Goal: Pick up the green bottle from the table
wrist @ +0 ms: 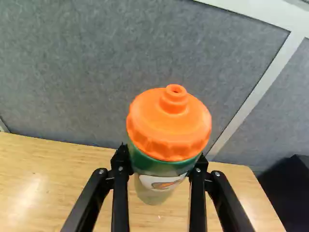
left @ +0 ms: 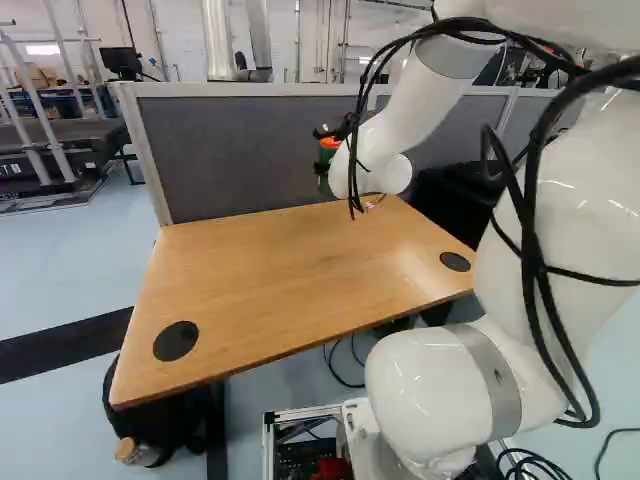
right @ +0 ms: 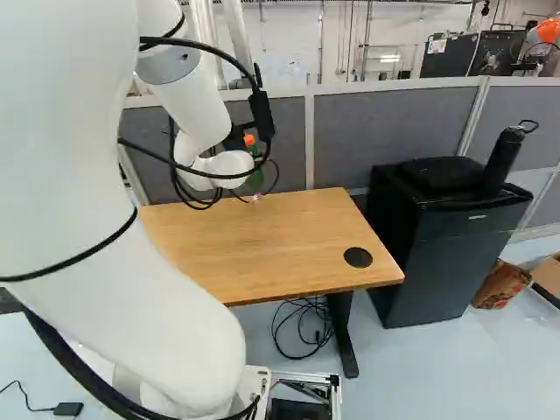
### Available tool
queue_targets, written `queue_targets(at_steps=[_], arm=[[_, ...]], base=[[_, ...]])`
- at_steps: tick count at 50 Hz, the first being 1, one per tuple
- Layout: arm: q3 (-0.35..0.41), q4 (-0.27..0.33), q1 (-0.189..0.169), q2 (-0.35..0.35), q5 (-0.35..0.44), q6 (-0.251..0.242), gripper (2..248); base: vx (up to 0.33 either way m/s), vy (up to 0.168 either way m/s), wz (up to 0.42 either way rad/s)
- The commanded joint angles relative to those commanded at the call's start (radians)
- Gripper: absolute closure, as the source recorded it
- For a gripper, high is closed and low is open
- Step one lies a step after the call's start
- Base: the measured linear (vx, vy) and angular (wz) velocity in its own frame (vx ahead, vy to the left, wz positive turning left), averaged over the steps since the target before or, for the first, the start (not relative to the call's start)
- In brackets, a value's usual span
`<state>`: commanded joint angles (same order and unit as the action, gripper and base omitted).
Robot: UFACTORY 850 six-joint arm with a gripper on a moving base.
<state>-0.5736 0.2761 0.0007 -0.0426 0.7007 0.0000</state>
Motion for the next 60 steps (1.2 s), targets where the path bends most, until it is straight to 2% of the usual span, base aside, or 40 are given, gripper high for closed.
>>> queue_targets(at_steps=[12,36,60], arm=[[0.052,0.000,-0.009,-0.061,0.000,0.000,239],[0.081,-0.018,-0.008,-0.073,0.011,0.000,239],[0.176,-0.079,-0.006,-0.111,0.049,0.000,239]], base=[[0.000,0.000,0.000],[0.000,0.000,0.000],[0.000,0.000,0.000]])
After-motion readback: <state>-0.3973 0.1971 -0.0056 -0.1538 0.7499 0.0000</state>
